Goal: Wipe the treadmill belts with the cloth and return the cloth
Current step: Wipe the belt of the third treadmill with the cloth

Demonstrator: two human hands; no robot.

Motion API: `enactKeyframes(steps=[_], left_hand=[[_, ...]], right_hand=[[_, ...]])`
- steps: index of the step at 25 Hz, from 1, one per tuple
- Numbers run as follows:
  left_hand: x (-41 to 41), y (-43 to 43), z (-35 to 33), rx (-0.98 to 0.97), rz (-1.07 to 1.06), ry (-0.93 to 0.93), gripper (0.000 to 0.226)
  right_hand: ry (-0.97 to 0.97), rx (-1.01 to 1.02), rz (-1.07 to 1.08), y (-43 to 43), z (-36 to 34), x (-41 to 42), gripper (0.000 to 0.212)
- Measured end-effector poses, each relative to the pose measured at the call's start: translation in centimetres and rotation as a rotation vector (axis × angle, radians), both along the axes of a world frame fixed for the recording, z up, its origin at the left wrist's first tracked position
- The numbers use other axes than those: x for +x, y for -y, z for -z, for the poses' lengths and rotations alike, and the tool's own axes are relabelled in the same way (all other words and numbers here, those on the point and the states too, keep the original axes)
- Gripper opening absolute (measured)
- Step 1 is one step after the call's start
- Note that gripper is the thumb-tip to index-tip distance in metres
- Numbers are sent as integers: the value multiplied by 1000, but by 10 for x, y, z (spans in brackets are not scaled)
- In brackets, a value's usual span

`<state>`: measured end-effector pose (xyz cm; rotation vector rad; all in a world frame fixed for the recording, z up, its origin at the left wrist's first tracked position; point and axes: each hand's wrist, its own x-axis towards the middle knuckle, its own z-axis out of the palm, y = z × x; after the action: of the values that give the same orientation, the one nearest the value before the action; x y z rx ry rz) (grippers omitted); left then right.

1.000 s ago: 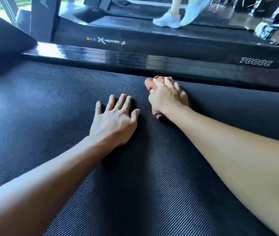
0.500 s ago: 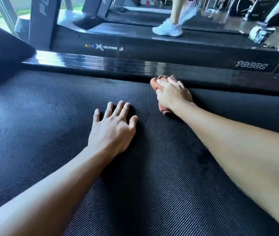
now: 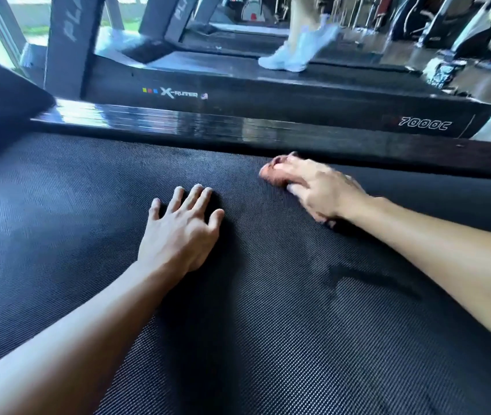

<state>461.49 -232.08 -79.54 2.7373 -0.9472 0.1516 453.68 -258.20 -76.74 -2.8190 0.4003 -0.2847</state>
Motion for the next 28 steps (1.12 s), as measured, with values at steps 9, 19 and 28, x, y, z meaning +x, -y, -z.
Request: enactKeyframes(steps=[9,19,28], left_hand=[[-3,-1,-3,0,-20,-35,59],[-6,-2,-6,36,-17,-44,61],[-3,0,-1,38,-19,-33,61]], right_hand=[[-14,-56,303,-9,-6,-22,50],[17,-123,361,-65,4,-80,53],[60,-172,310,-95,11,-99,53]])
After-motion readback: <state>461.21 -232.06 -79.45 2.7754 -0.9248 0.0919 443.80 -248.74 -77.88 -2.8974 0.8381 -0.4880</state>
